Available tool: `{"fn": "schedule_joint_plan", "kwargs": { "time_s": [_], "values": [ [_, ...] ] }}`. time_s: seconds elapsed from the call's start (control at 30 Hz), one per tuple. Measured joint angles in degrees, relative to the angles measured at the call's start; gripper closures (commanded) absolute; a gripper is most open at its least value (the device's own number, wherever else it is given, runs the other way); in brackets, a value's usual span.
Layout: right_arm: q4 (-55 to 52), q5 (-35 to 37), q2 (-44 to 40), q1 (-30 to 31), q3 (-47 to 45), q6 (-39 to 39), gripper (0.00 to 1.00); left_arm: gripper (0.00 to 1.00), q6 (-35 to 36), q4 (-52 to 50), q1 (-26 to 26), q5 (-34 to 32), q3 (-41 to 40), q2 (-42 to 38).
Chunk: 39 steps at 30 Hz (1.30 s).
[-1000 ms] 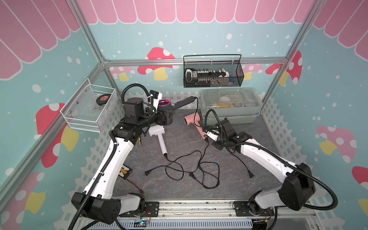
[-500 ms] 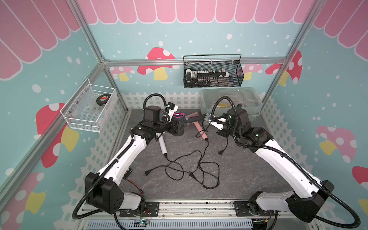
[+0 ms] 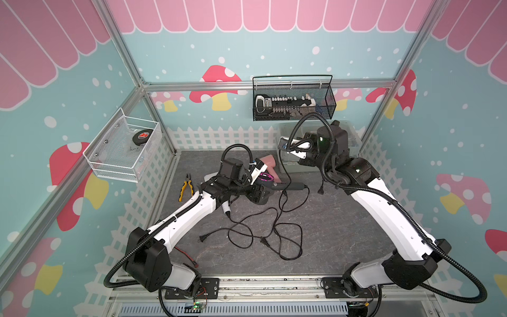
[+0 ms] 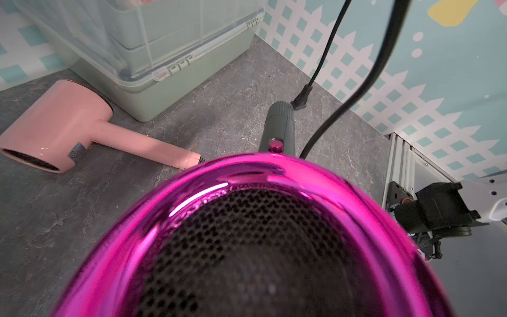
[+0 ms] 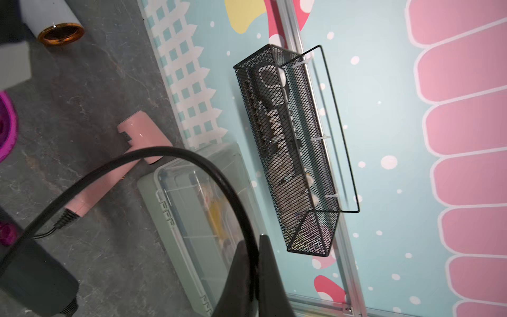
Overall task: Wrap the cord around the hair dryer
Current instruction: Wrap the power cord around the hair dryer.
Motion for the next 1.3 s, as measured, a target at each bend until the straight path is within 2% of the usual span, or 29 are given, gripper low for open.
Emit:
{"fn": "schedule_joint_plan", "kwargs": {
  "time_s": [0.2, 0.37, 0.53, 0.67, 0.87, 1.0, 1.3],
  "values": [
    [0.92, -0.44, 4.87, -0.04, 8.52, -2.99, 1.00, 1.00, 0.57, 0.94, -2.54, 0.07, -1.20, 1.14],
    [0.96, -2.29, 8.70, -1.44, 10.91, -3.56, 1.00, 1.00, 1.75, 1.90, -5.75, 1.33, -1.75, 1.46],
    [-0.24, -6.58, 12.22, -6.23, 10.93, -1.81, 1.00, 1.00, 2.56, 4.15, -8.76, 4.70, -2.54, 0.70],
    [-2.27, -12.04, 14.27, -11.80, 10.75, 1.92, 1.00, 1.00, 2.19, 6.43, -9.40, 7.21, -4.28, -2.86],
    [-2.40, -23.78, 14.43, -20.37, 7.45, 9.35, 1.00, 1.00, -0.48, 13.07, -9.29, 10.21, -5.62, -9.22],
    [-1.42, -30.64, 14.43, -23.50, 3.32, 13.77, 1.00, 1.00, -3.39, 19.02, -8.33, 12.26, -6.56, -10.99],
    [6.25, -42.38, 11.74, -28.55, -11.41, 24.33, 1.00, 1.00, -13.90, 34.05, -1.73, 15.69, -11.91, -11.21]
  ]
}}
